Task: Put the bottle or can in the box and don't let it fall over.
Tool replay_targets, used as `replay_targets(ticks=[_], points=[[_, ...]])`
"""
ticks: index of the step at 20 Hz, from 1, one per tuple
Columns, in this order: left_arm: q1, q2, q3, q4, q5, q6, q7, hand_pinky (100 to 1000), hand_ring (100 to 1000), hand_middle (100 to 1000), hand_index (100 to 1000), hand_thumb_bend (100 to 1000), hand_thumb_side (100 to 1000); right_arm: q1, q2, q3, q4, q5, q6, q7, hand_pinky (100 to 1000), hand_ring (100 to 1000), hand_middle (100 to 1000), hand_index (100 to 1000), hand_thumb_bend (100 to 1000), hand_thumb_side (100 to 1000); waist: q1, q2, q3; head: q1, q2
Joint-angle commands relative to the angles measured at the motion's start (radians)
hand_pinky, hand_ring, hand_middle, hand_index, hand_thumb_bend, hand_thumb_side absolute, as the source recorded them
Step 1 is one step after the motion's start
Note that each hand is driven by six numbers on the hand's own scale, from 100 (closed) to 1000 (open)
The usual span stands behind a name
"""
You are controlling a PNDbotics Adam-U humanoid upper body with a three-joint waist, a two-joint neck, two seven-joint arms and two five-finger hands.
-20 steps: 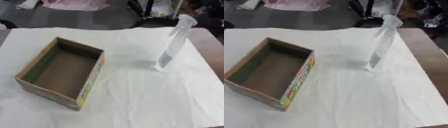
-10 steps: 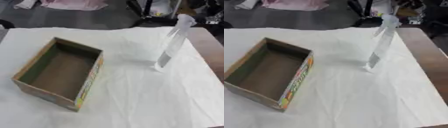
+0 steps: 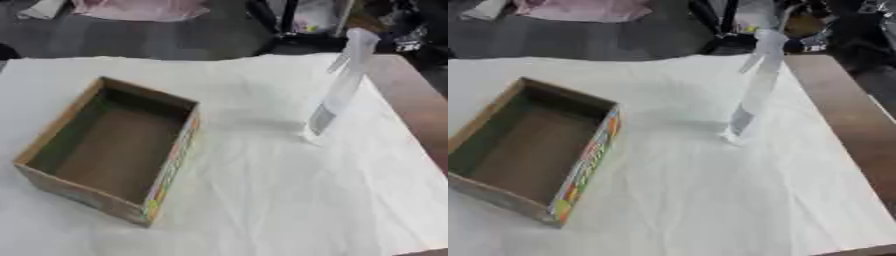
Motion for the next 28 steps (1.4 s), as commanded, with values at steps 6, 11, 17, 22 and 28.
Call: replay_targets(ticks=[6,11,17,22,28], points=[[-0.008,0.019,0.007,-0.021,-0.007,-0.001,-0.002,610,559,588,829,126,788,-0.017,-0.031,-0.005,-0.018,-0.095,-0.115,0.167,912,961,1000,930,649,318,0.002,-0.008,-0.003,-0.009,-0.049],[-0.014,0.017,0.007,-0.021,-0.008,-0.001,-0.004,610,558,588,829,127,789,0.034,-0.061,-0.006,-0.054,-0.138,-0.116,0.169,911,957,1000,931,651,311,0.0,0.0,0.002,-0.021,-0.077],[-0.02,0.014,0.007,-0.021,-0.01,-0.001,-0.005,610,557,587,829,128,790,0.121,-0.106,-0.019,-0.122,-0.2,-0.108,0.169,909,941,1000,928,659,298,-0.004,0.011,0.013,-0.03,-0.079],[-0.024,0.011,0.007,-0.021,-0.011,0.0,-0.007,610,556,587,829,128,791,0.138,-0.105,-0.014,-0.146,-0.205,-0.102,0.169,909,940,1000,930,665,285,-0.006,0.019,0.016,-0.03,-0.073],[-0.024,0.008,0.007,-0.021,-0.014,0.001,-0.009,609,555,587,829,128,792,0.138,-0.101,-0.017,-0.147,-0.209,-0.091,0.169,902,935,1000,926,687,261,-0.006,0.026,0.018,-0.03,-0.064]])
